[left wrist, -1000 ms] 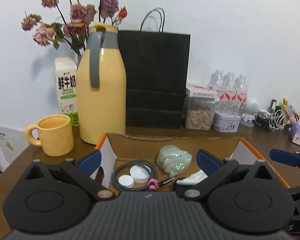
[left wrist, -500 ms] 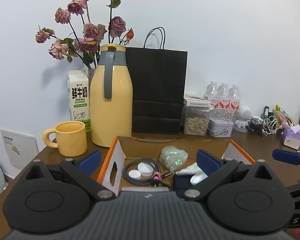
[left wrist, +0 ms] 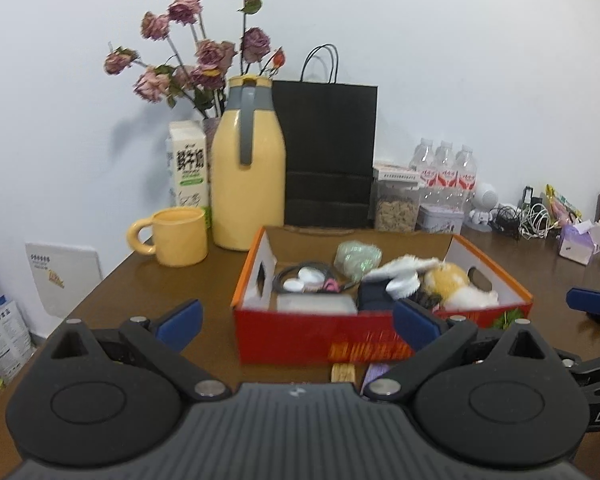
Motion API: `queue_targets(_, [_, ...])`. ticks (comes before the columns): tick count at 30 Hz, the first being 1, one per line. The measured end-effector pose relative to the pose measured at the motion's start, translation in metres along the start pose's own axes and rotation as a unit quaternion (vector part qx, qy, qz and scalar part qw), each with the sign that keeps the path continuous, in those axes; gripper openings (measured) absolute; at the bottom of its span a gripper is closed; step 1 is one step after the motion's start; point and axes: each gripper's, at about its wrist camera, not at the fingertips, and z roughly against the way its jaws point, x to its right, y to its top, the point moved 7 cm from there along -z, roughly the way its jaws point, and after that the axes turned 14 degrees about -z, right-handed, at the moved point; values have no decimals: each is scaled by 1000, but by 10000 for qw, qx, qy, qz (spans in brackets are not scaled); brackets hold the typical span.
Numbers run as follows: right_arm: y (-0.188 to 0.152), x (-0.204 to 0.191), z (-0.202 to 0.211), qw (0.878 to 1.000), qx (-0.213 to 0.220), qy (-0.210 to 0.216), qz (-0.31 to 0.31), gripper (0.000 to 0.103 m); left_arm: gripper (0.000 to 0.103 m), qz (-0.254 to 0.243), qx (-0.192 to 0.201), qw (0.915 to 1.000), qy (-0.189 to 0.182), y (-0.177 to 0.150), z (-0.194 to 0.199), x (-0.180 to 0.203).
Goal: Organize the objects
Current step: 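Lift both grippers out of the box and move them over the table, then grasp the white round puck with the right gripper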
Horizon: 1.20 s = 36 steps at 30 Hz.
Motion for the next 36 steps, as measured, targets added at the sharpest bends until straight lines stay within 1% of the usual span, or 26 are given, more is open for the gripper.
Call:
queue_targets(5, [-23,0,18,9998,-190,2,-67,103,103,-9,-140,9999,59,-22,20,-5])
queue_targets(13, [-57,-3,42,9989,-440,42,-174,103,103,26,-317,9995,40,-54,41,-7])
queue_targets(17, [-74,-2,49,9978,-613,45,-248,103,103,122,-416,9991,11,-69,49,-8])
queue_targets(22, [-93,-8,55,9962,-813,140,-261,103,103,105,-517,9986,15,-84,55,-8])
queue_targets(25, [-102,-12,55,9952,-935,189,-230,101,103,138,-580,9982,-35,-91,58,-9])
queue_targets(28, [-110,-16,57,9942,-1023,254,-214,93,103,162,-601,9980,-54,-94,60,-10])
queue_targets(30, [-113,-18,58,9936,-1069,308,-200,84,103,188,-614,9979,-48,-96,61,-12])
queue_targets(31, [-115,-19,59,9934,-1078,346,-189,81,103,200,-622,9979,-49,-97,61,-13])
queue_targets(32, [-116,-21,60,9932,-1089,380,-175,75,103,211,-632,9978,-48,-97,61,-13])
queue_targets(33, [-117,-22,61,9929,-1103,407,-164,66,103,222,-641,9977,-52,-98,61,-13])
queue_targets(34, [-118,-23,61,9925,-1128,437,-154,60,103,230,-648,9976,-60,-99,61,-13])
queue_targets(35, [-119,-24,62,9928,-1104,451,-122,51,103,234,-652,9976,-63,-99,61,-13])
queue_targets(36, [-119,-26,62,9928,-1099,468,-109,38,103,235,-659,9975,-64,-100,61,-13])
